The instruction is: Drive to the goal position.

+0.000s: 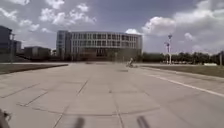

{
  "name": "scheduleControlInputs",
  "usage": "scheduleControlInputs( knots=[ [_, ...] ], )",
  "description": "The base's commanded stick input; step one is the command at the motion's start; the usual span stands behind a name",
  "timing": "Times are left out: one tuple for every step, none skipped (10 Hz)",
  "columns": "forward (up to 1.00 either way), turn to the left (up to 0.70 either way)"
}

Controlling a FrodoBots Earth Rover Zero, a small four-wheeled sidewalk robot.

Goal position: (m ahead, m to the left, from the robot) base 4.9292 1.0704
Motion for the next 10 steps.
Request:
scheduleControlInputs(
  knots=[
    [0.70,0.00],
    [0.70,0.00],
    [0.70,0.00],
    [0.70,0.00],
    [0.70,0.00],
    [0.70,0.00],
    [0.70,0.00],
    [0.70,0.00],
    [0.70,0.00],
    [0.70,0.00]
  ],
)
